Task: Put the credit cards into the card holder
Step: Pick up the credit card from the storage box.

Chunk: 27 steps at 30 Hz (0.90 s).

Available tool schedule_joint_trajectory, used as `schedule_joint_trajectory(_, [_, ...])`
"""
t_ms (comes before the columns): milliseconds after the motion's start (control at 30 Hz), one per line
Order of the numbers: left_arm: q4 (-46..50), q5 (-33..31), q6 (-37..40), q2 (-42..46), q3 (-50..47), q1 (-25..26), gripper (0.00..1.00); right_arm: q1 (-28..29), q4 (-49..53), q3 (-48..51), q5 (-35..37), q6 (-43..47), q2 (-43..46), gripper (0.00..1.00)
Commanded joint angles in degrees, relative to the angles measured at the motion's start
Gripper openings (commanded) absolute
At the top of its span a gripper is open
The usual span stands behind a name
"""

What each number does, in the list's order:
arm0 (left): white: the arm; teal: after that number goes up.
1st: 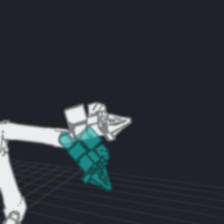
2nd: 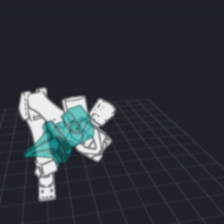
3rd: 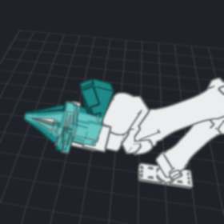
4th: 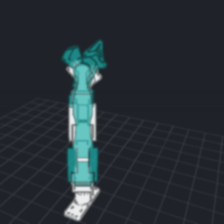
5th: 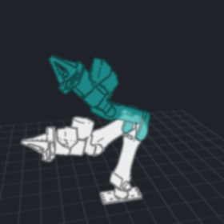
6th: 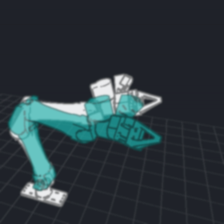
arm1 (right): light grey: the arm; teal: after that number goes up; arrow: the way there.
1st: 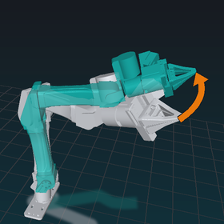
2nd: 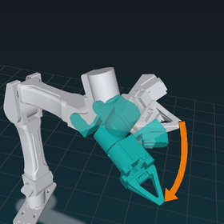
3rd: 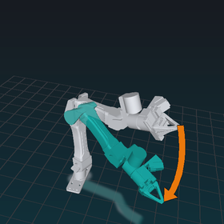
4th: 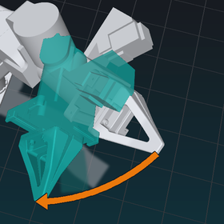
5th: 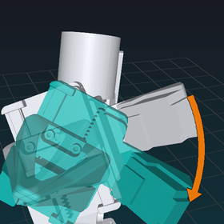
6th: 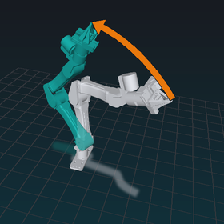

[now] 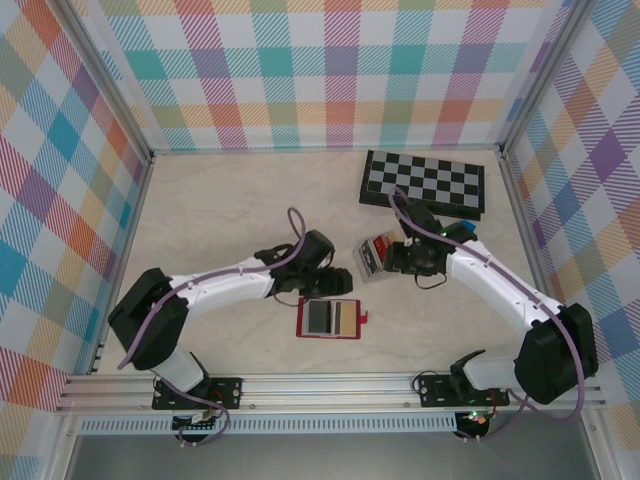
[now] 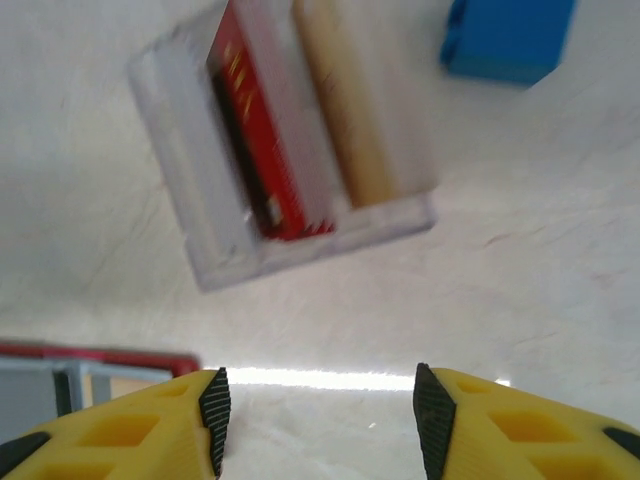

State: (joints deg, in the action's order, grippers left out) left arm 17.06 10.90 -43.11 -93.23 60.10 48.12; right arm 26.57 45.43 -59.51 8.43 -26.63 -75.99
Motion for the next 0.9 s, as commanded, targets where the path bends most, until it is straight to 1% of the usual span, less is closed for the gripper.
schedule_joint_trajectory(0, [3.61,-0.35,-2.38,-7.86,9.00,-2.49,0.67,-3.07,1.46,-4.84,1.71,7.09,-3.63,0.54])
schedule_joint_trajectory(133, [7.23,0.44,-3.72,-16.76,19.66,-3.51,0.66,-4.65,2.04,-9.82,1.37,10.80,-9.37,0.55])
schedule_joint_trajectory(267, [10.75,-0.50,-4.04,-22.05,26.34,-3.76,0.62,-5.12,1.87,-13.46,0.35,13.19,-13.78,0.56])
schedule_joint_trajectory(400, [9.12,0.18,-5.08,-24.39,27.88,-3.84,0.62,-5.21,2.85,-16.43,1.29,14.49,-17.73,0.56])
schedule_joint_trajectory(500, [8.29,0.70,-5.66,-25.77,28.51,-4.07,0.56,-5.21,3.08,-17.61,1.61,14.94,-19.64,0.56])
schedule_joint_trajectory(567, [8.78,0.19,-5.67,-26.34,28.85,-4.02,0.51,-5.22,3.09,-18.08,1.28,15.20,-20.48,0.55])
schedule_joint_trajectory(733, [9.87,-0.33,-5.68,-28.18,29.48,-4.26,0.42,-5.21,3.23,-18.68,1.01,16.08,-22.31,0.56])
schedule_joint_trajectory(867, [10.71,-0.88,-5.55,-28.55,29.01,-4.23,0.36,-5.21,3.95,-19.47,2.21,17.33,-24.27,0.55])
